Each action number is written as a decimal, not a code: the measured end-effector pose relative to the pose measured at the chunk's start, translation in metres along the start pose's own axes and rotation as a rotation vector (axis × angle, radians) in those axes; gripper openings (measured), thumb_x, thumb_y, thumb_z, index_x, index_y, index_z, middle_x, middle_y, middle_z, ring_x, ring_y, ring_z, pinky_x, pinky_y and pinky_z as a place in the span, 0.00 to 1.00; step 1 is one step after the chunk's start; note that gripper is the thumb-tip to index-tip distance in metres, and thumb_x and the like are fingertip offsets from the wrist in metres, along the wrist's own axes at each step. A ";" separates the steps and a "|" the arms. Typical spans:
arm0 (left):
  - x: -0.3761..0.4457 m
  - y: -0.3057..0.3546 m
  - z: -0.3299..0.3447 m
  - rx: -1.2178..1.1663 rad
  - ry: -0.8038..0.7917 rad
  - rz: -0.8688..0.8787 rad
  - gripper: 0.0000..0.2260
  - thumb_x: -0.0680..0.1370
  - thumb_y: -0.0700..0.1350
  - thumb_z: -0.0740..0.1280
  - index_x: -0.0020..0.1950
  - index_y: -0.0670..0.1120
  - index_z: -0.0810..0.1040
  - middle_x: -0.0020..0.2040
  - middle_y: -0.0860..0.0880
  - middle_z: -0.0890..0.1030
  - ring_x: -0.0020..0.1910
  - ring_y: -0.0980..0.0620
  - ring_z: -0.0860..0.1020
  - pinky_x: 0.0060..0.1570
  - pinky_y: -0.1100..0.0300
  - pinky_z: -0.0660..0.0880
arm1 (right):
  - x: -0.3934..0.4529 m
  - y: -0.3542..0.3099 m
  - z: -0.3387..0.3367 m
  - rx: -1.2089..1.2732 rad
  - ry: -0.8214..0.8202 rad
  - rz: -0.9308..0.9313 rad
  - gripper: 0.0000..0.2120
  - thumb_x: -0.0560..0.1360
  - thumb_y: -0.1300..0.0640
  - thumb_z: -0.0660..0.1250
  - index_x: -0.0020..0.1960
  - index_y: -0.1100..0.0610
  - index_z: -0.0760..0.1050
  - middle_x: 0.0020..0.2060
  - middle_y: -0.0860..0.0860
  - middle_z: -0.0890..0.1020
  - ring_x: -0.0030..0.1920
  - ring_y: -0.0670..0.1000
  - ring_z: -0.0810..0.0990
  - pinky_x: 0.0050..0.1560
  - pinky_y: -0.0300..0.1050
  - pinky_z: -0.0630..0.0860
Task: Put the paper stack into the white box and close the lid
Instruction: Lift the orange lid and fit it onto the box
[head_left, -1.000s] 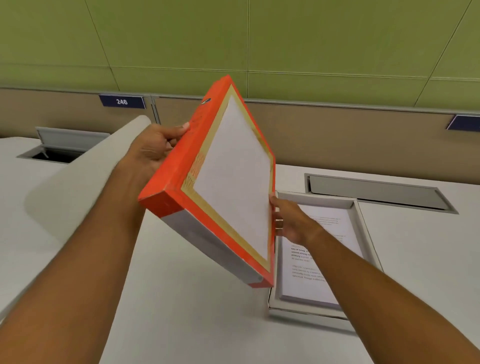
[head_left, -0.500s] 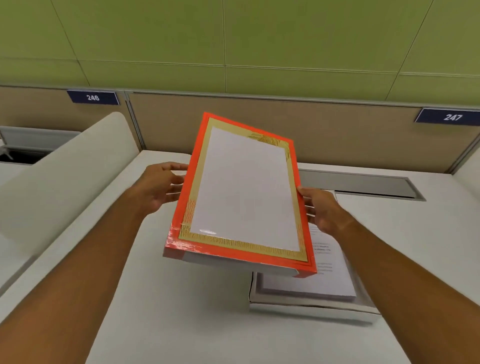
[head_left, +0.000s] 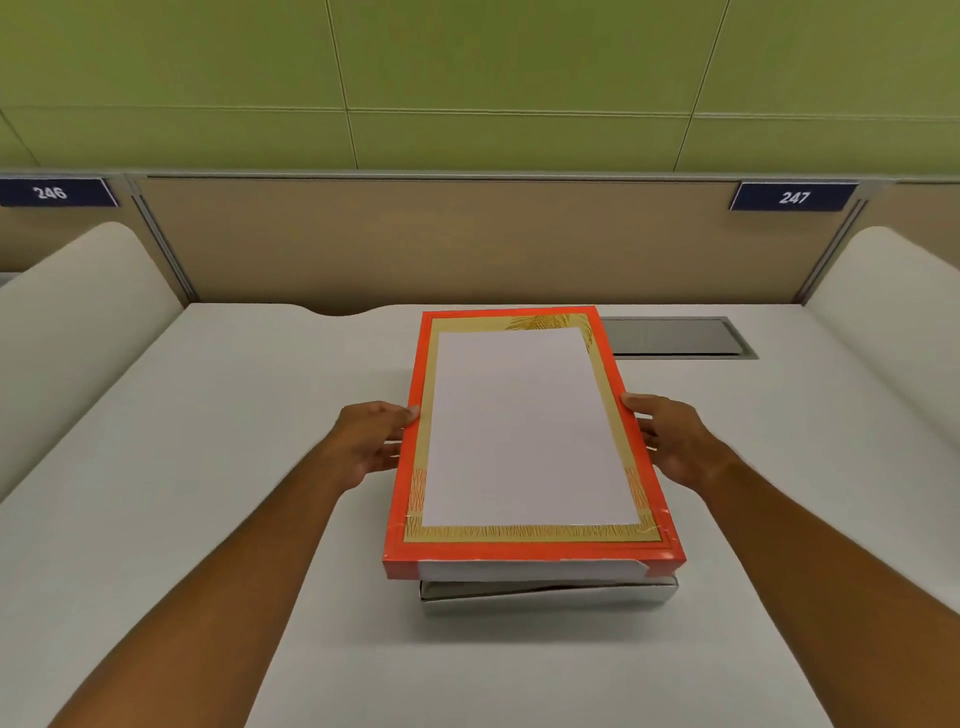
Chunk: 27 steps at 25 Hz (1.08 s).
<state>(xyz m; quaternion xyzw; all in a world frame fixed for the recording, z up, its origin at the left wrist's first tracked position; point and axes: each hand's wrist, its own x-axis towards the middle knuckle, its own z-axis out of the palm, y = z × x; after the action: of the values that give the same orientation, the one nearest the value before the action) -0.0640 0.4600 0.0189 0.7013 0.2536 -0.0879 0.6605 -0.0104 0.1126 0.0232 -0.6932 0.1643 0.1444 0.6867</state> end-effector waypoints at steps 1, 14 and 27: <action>0.002 -0.004 0.006 -0.011 0.001 -0.005 0.12 0.75 0.48 0.71 0.53 0.42 0.79 0.50 0.43 0.85 0.44 0.44 0.85 0.35 0.54 0.81 | 0.001 0.005 -0.004 -0.009 0.012 -0.003 0.16 0.79 0.53 0.64 0.63 0.60 0.75 0.52 0.58 0.81 0.49 0.58 0.80 0.51 0.56 0.78; 0.019 -0.030 0.033 -0.055 0.065 -0.046 0.10 0.73 0.46 0.74 0.49 0.41 0.79 0.46 0.44 0.85 0.41 0.46 0.85 0.33 0.56 0.79 | 0.021 0.027 -0.017 0.000 0.020 0.050 0.15 0.80 0.51 0.63 0.62 0.58 0.75 0.52 0.57 0.81 0.47 0.60 0.81 0.50 0.58 0.79; 0.024 -0.046 0.031 0.004 0.080 -0.132 0.12 0.73 0.48 0.73 0.49 0.43 0.78 0.46 0.43 0.85 0.40 0.45 0.85 0.30 0.57 0.80 | 0.036 0.046 -0.008 -0.139 0.052 0.068 0.16 0.80 0.50 0.63 0.62 0.59 0.76 0.53 0.58 0.81 0.51 0.60 0.81 0.57 0.60 0.78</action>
<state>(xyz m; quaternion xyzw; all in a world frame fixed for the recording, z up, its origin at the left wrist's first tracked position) -0.0589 0.4359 -0.0361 0.6872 0.3253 -0.1033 0.6413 0.0021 0.1031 -0.0335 -0.7366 0.1949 0.1606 0.6274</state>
